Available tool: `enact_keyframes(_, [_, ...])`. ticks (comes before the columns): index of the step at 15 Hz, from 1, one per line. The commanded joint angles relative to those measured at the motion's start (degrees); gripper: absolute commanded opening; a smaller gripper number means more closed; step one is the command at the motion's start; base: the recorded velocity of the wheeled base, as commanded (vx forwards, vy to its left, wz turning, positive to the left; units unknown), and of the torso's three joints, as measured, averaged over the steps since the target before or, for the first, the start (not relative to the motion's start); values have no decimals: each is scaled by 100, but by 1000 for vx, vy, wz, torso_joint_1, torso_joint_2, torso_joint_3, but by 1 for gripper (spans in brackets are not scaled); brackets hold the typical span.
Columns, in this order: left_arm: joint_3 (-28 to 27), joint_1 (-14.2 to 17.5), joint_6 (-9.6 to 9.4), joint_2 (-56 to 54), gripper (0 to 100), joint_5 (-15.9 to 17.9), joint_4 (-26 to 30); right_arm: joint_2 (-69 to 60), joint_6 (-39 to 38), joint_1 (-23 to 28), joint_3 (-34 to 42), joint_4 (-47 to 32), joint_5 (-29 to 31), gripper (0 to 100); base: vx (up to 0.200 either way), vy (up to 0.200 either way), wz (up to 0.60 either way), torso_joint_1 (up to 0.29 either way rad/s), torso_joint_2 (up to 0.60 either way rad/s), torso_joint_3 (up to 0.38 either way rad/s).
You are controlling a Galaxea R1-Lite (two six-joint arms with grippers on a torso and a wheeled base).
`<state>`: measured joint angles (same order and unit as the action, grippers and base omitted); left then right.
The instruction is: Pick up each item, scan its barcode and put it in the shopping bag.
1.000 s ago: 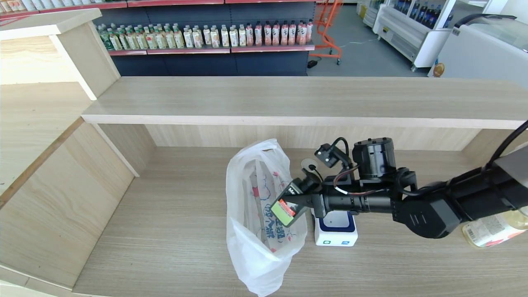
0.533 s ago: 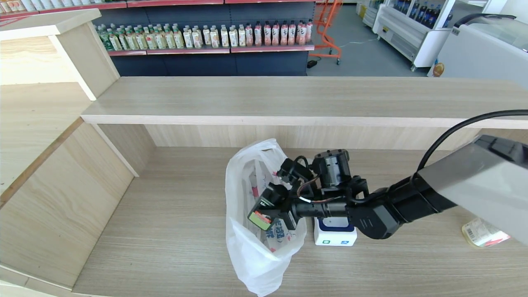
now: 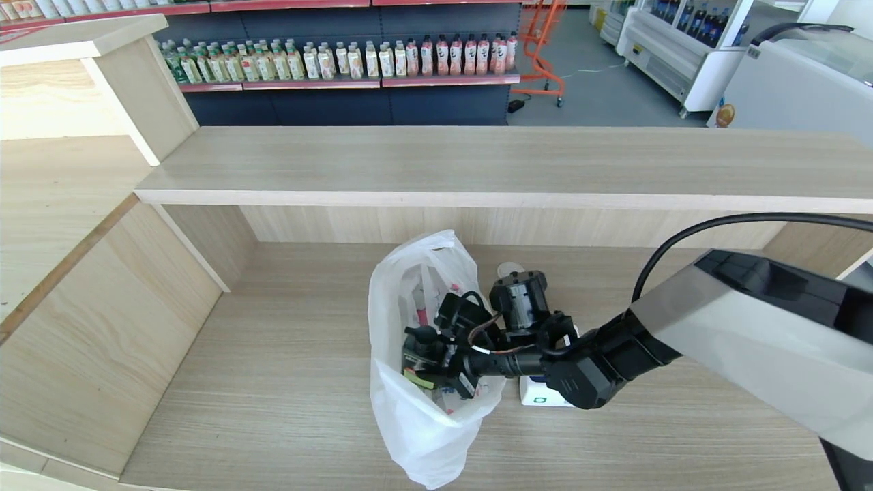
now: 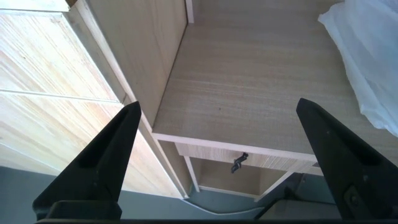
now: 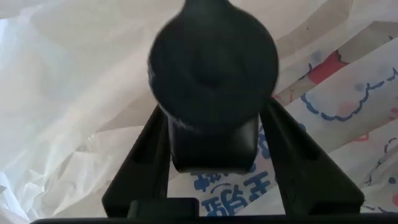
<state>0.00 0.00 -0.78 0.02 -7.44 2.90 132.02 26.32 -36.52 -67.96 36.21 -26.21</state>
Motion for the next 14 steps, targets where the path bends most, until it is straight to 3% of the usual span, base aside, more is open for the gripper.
enact_keyframes(1, [0,0,-1,-2,100,-3,0,34,-118,5,-50,0,2,100,0,0,0,0,0,0])
enact_keyframes(3, [0,0,-1,-2,100,-3,0,-168,-628,22,-33,9,2,100,0,0,0,0,0,0])
enact_keyframes(6, [0,0,-1,6,100,-3,0,-1109,-3159,400,11,27,-16,100,0,0,0,0,0,0])
enact_keyframes(8, [0,0,-1,-2,100,-3,0,-1926,-4091,708,407,-43,-112,100,0,0,0,0,0,0])
enact_keyframes(10, [0,0,-1,-2,100,-3,0,-3130,-4179,1174,1347,-571,-675,100,0,0,0,0,0,0])
enact_keyframes(12, [0,0,-1,-2,100,-3,0,-4176,-4152,1481,1866,-1432,-736,100,0,0,0,0,0,0])
enact_keyframes(14, [0,0,-1,-2,100,-3,0,-4721,-4135,1736,2077,-1713,-736,100,0,0,0,0,0,0])
